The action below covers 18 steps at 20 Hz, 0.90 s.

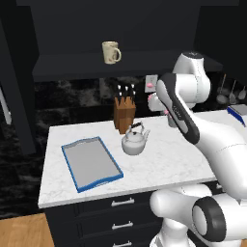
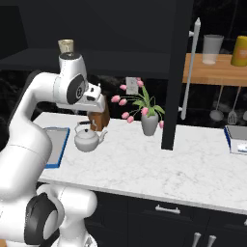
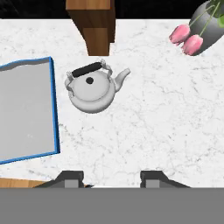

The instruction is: Pick the kettle from the counter and place it on the tray. Then pick the mug from the cabinet and place it on the tray. Then close the cabinet doors.

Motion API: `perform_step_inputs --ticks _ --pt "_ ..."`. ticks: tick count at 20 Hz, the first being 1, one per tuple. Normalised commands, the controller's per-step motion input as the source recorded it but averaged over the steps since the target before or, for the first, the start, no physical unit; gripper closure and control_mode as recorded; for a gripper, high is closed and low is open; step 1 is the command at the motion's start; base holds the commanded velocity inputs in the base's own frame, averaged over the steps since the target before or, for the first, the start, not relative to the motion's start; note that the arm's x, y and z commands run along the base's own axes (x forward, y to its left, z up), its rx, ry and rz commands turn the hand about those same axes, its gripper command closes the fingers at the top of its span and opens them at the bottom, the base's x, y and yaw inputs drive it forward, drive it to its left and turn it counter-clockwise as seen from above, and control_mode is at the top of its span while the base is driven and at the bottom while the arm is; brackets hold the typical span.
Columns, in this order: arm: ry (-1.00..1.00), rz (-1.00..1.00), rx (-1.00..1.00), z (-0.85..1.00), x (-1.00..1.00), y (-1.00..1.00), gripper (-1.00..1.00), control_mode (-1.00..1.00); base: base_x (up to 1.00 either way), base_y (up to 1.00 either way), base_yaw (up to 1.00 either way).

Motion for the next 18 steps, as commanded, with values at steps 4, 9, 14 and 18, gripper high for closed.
perform_step_inputs --ticks 4,9,14,18 --pt "-0.01 0.00 0.00 -0.04 -0.18 0.00 -1.00 -1.00 0.00 0.00 0.00" --pt "0.08 -0.03 0.04 -0.47 -0.28 0.30 -1.00 -1.00 0.00 0.00 0.00" --pt "-0.01 -0.15 0.10 -0.52 -0.02 0.46 -1.00 -1.00 0.00 0.00 0.00" --pt "-0.09 -0.13 0.00 -0.37 0.36 0.29 -1.00 -1.00 0.00 0.00 0.00"
